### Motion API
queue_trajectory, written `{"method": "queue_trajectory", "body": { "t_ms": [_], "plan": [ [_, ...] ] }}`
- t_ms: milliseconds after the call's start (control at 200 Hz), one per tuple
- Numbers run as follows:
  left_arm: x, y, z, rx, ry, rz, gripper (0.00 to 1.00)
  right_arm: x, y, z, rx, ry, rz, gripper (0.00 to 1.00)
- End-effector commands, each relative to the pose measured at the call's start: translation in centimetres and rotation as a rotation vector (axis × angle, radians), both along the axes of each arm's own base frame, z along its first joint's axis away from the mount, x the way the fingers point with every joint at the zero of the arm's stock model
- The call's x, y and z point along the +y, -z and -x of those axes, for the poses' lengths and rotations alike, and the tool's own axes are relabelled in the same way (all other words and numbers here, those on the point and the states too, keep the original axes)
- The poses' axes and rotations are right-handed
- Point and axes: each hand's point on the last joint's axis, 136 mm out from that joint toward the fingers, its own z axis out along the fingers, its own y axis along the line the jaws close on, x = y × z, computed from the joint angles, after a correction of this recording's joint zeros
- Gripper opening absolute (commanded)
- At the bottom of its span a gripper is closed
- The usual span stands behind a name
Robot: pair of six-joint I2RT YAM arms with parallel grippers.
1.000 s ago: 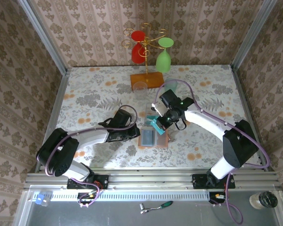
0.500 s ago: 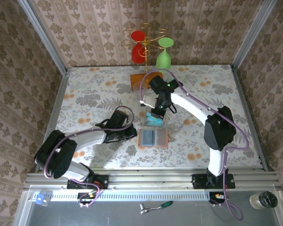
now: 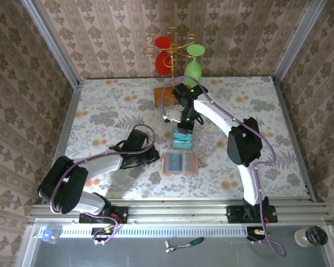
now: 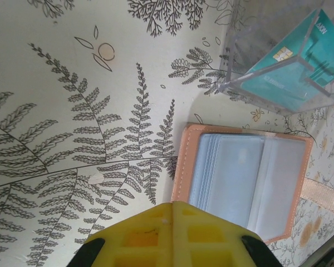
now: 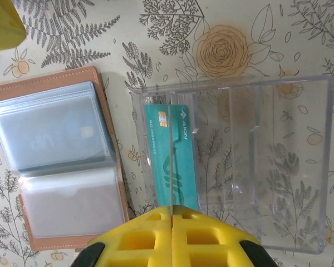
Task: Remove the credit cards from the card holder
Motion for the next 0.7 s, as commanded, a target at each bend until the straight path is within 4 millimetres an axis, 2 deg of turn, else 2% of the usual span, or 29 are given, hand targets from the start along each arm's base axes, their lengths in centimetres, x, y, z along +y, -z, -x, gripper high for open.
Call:
{"method": "queue_trajectory", "body": {
  "t_ms": [0, 240, 465, 695],
  "plan": [
    [0.9, 0.2, 0.4, -0.005, 0.004, -0.019, 0.06, -1.1, 0.9, 0.5, 0.051, -0.037, 0.055, 0.00],
    [1.5, 0.3, 0.6, -0.003, -0.010, -0.019, 0.06, -1.4, 2.2, 0.4, 0.089, -0.053, 0.061, 0.01],
    [1.6, 0.1, 0.5, -0.005, -0.009, -0.019, 0.07, -1.5, 3.0, 0.5, 0.103, -0.049, 0.067, 0.08],
    [1.4, 0.1, 0.4, -0.005, -0.004, -0.015, 0.07, -2.1, 3.0, -0.4, 0.069, -0.040, 0.096, 0.17]
  ]
}}
